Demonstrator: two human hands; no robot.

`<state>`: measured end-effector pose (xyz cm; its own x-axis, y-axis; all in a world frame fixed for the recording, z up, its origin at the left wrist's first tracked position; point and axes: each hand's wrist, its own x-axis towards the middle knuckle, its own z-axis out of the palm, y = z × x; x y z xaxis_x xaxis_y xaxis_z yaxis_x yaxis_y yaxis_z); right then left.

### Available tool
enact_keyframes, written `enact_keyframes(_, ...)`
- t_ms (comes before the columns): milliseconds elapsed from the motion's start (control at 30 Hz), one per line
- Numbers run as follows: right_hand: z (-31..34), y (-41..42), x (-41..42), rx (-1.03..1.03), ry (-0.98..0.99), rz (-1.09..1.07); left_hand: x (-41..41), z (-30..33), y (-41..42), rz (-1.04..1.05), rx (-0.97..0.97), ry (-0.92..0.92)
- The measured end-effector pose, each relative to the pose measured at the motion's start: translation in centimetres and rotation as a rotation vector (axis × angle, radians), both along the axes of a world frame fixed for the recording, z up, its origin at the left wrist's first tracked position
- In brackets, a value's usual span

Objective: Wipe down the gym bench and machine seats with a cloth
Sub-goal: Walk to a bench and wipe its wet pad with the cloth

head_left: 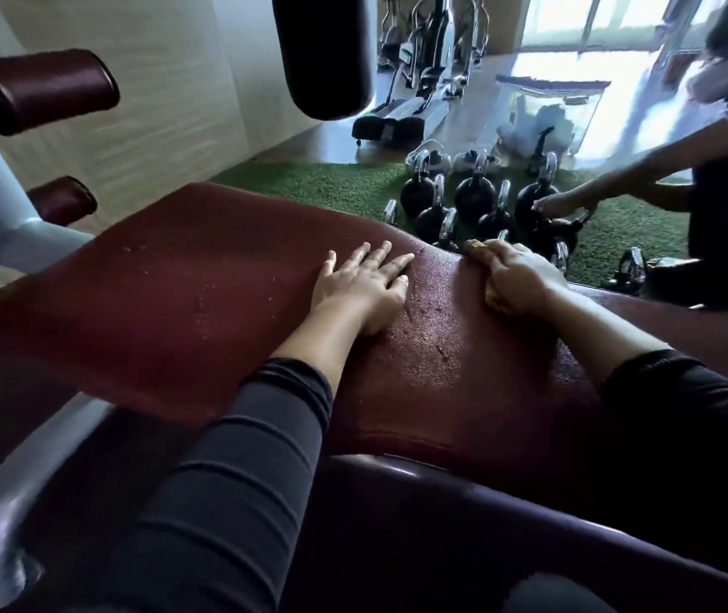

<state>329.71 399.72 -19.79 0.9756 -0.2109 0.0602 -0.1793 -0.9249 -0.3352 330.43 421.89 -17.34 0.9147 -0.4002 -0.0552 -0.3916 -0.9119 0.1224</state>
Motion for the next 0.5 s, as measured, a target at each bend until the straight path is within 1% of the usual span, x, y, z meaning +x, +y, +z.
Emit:
enact_keyframes(33,0.0,0.1,0.1,-0.005,-0.005,-0.015,0.6,0.1,0.3,-0.028,-0.008,0.001)
enact_keyframes(100,0.3,0.5,-0.1,0.060,-0.013,-0.103,1.5,0.2,1.1,-0.083,-0.016,0.005)
enact_keyframes(200,0.3,1.1,-0.4,0.051,-0.045,-0.187,3.0,0.3,2.1,-0.114,-0.031,-0.010)
enact_keyframes(267,0.2,1.6,-0.8,0.020,-0.035,-0.208,3.6,0.0,2.4,-0.121,-0.032,-0.022)
enact_keyframes(500,0.4,2.3,-1.0,0.042,-0.039,-0.246,3.4,-0.3,2.1,-0.136,-0.039,-0.033)
